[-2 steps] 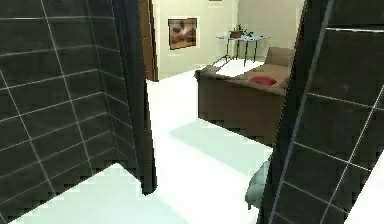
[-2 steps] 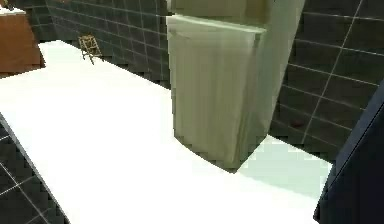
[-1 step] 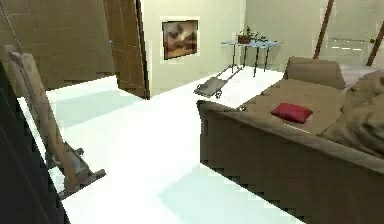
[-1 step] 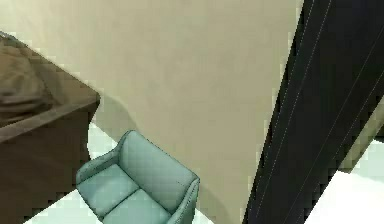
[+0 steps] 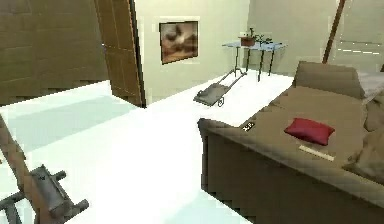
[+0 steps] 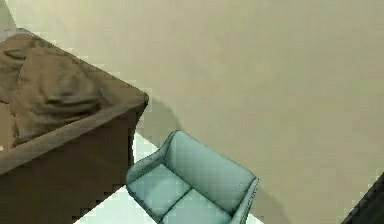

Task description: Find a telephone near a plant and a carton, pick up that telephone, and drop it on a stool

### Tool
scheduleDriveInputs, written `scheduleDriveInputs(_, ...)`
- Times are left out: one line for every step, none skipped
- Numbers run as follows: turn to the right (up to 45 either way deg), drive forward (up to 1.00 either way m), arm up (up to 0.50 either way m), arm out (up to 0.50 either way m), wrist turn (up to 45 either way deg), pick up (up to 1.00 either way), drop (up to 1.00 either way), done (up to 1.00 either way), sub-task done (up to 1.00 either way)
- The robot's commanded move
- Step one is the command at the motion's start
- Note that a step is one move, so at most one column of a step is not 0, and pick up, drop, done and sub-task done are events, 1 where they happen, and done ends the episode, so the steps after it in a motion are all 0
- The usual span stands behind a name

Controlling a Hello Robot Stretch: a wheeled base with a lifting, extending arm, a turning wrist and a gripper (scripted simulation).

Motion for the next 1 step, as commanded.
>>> scheduleDriveInputs(-12.0, 0.0, 0.0, 0.0, 0.0, 0.0, 0.0, 0.0, 0.0)
